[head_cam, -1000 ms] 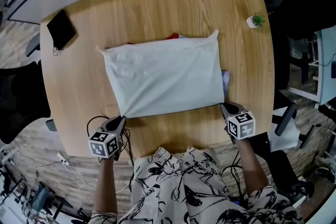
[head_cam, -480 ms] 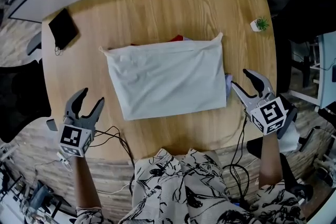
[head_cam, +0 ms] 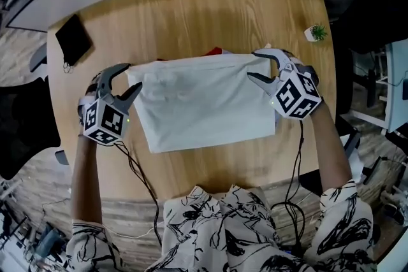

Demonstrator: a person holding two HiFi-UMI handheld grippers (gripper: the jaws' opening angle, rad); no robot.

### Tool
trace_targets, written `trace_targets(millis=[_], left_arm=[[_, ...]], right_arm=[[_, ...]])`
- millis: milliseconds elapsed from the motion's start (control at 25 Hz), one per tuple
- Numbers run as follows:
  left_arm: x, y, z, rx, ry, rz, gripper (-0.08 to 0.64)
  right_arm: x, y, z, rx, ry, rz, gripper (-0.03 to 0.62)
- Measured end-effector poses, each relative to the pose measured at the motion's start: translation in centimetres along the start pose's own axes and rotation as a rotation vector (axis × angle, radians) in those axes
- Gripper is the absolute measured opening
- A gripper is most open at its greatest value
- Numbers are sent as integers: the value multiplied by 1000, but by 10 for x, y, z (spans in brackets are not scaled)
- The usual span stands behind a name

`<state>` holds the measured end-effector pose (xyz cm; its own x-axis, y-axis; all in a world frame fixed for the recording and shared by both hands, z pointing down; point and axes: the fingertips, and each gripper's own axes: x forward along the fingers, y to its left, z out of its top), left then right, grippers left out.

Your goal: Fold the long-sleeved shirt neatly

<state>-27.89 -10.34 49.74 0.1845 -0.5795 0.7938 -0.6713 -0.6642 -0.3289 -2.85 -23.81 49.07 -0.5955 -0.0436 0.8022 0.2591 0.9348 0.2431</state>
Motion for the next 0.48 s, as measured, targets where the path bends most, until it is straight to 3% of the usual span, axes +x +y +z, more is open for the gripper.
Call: trace_targets(millis=[200,480], left_arm=[[37,-8,-19,115,70,-123,222],[61,-9,-41,119,110,-191,198]], right_arm=[[45,7,-16,-124,100,119,210],[75,10,-42,-171,202,199,171]])
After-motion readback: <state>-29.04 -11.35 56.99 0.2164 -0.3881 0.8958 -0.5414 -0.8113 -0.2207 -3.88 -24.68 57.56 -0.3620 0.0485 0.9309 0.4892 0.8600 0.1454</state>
